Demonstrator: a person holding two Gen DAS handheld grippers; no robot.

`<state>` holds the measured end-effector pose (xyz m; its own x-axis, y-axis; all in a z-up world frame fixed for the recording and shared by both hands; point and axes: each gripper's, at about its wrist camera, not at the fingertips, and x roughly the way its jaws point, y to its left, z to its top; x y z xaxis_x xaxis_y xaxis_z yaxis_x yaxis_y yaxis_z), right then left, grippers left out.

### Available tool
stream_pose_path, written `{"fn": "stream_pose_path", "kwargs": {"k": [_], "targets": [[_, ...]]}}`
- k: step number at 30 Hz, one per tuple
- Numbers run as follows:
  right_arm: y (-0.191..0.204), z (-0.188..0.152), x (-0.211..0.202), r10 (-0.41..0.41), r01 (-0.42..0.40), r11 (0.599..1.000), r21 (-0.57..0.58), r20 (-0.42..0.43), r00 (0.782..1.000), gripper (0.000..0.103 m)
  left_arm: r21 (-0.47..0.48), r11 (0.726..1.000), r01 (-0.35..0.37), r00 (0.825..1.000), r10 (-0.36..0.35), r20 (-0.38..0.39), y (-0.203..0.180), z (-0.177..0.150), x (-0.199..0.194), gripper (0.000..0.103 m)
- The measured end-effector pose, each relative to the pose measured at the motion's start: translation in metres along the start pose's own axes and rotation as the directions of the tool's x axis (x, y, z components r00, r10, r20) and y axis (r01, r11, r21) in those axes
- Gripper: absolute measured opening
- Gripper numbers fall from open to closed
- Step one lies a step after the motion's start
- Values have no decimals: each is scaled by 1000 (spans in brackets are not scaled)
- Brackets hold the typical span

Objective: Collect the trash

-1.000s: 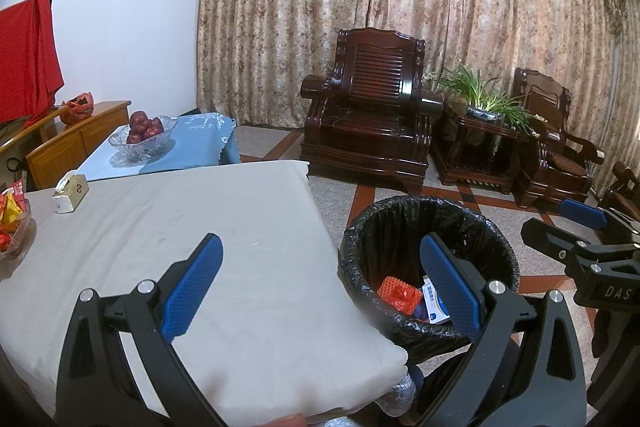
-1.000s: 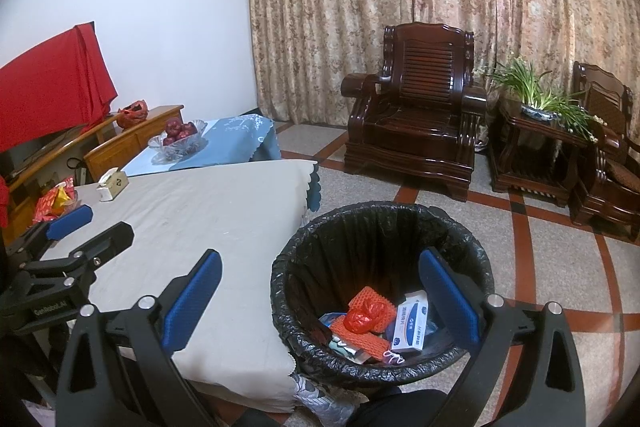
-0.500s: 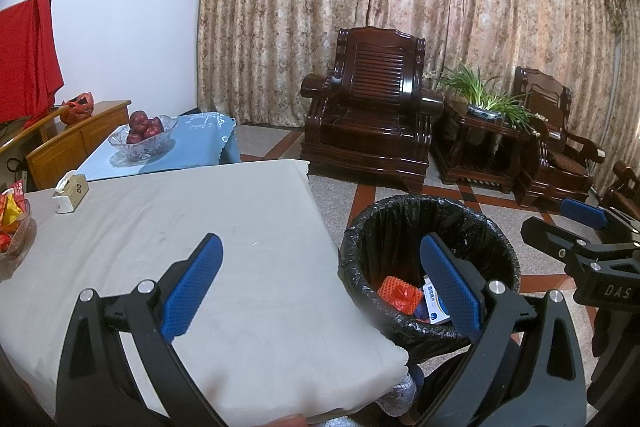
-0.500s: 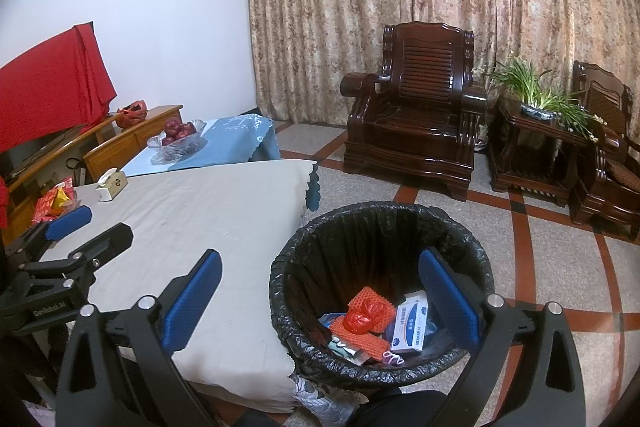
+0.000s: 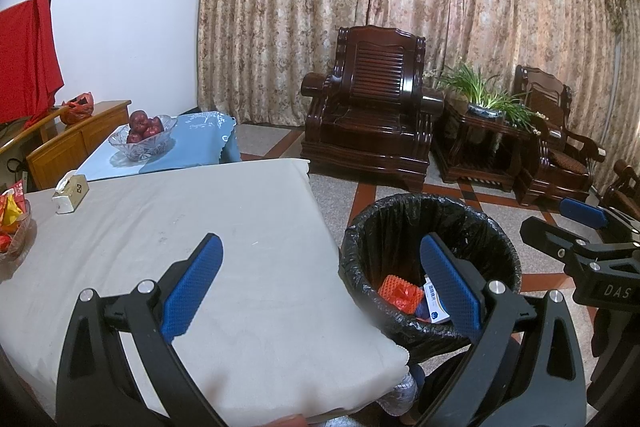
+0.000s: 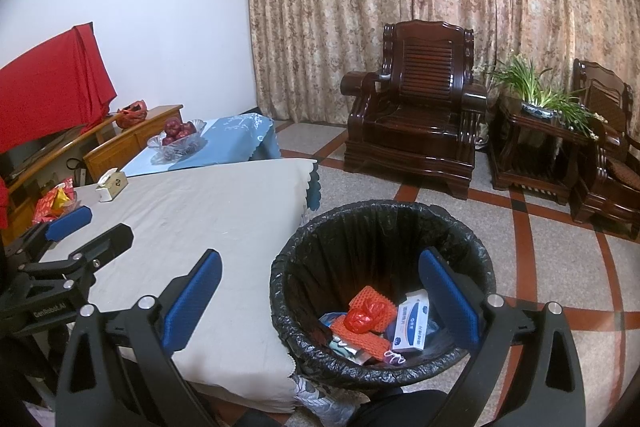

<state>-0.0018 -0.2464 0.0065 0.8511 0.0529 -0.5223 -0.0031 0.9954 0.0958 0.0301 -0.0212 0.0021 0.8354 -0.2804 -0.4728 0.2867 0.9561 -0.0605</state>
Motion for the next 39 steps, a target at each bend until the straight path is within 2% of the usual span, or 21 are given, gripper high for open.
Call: {"fn": "stream_pose_path", "kwargs": {"k": [39], "targets": [[4,-1,0,0,0,1000,7,-10,1000,97,2,1000,1,1000,-1,-5,1,3,-4,96]]}}
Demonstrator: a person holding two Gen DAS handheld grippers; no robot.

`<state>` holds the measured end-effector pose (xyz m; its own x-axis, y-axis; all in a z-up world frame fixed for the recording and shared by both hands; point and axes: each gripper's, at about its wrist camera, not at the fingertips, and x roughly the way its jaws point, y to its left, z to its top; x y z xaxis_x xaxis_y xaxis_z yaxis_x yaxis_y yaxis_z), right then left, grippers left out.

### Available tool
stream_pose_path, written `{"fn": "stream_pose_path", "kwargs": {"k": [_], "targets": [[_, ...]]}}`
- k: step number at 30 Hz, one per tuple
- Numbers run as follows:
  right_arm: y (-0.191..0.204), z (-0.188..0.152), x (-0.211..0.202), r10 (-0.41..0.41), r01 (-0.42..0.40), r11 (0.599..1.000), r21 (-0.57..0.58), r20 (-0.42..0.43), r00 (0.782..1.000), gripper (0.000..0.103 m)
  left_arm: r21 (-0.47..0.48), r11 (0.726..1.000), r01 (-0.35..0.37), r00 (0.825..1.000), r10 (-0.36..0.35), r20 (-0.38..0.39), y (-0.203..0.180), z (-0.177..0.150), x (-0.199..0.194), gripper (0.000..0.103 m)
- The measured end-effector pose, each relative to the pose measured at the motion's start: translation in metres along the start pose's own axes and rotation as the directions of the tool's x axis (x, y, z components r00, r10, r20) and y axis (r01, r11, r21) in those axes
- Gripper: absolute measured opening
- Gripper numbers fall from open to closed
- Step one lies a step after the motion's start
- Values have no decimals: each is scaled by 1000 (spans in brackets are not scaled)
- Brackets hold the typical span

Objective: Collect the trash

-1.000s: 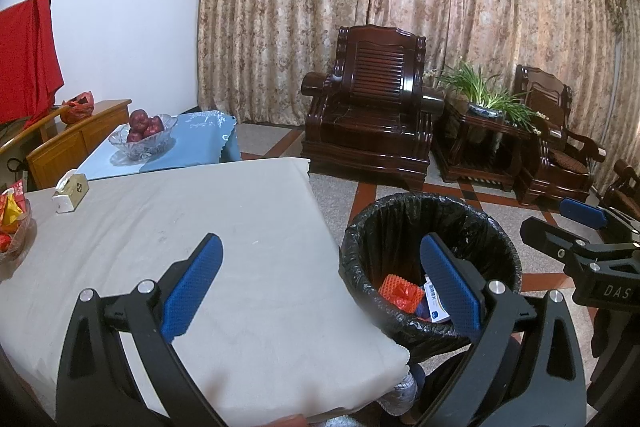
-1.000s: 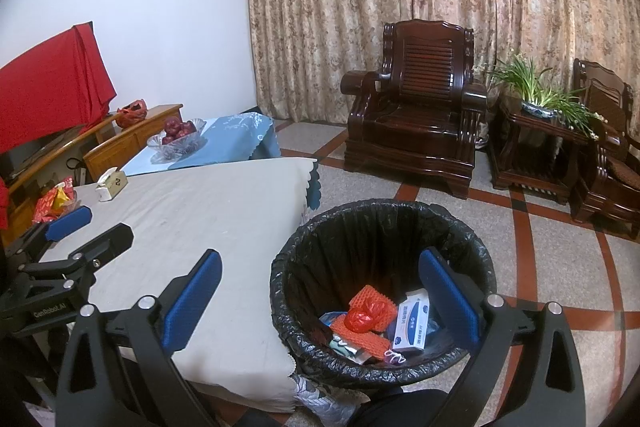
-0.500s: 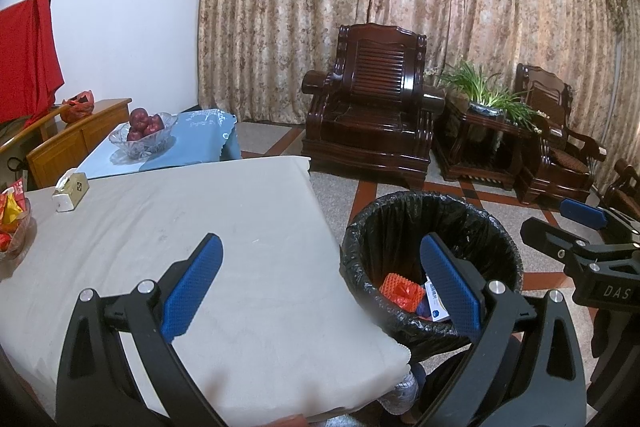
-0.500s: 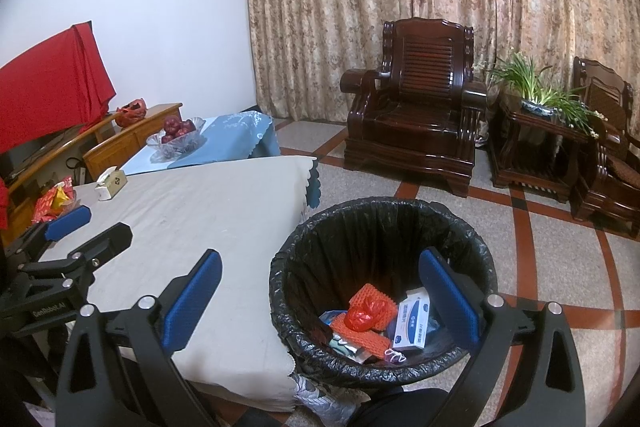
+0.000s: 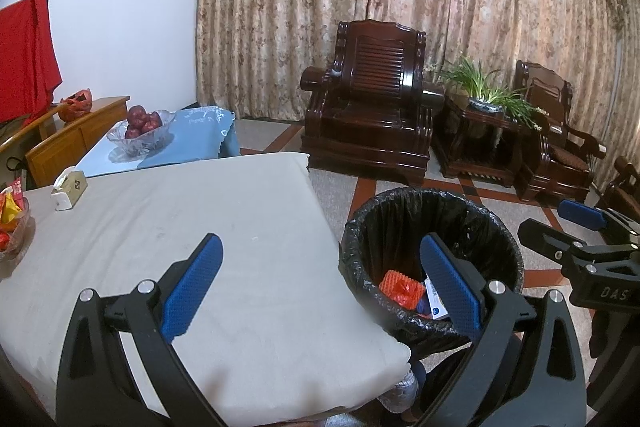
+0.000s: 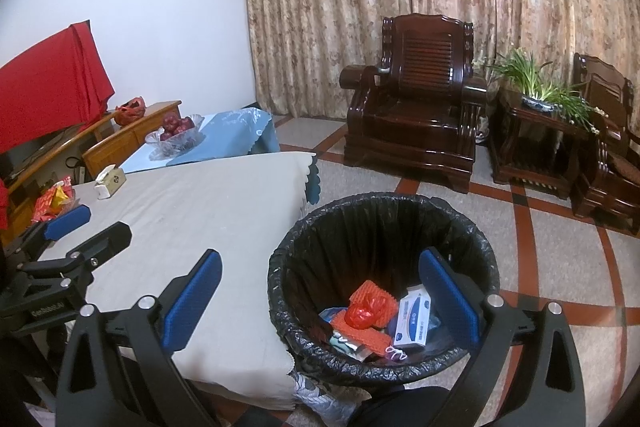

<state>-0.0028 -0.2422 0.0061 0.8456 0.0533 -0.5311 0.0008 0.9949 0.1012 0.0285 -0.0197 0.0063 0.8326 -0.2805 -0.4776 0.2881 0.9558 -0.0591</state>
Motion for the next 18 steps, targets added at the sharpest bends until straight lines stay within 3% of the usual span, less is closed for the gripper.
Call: {"fn": "stream_pose_path", "kwargs": {"k": [18], "targets": [[5,-8,4,-8,9,1000,13,-14,1000,97,8,1000,0,1000,1,-19,7,-7,-10,96]]}}
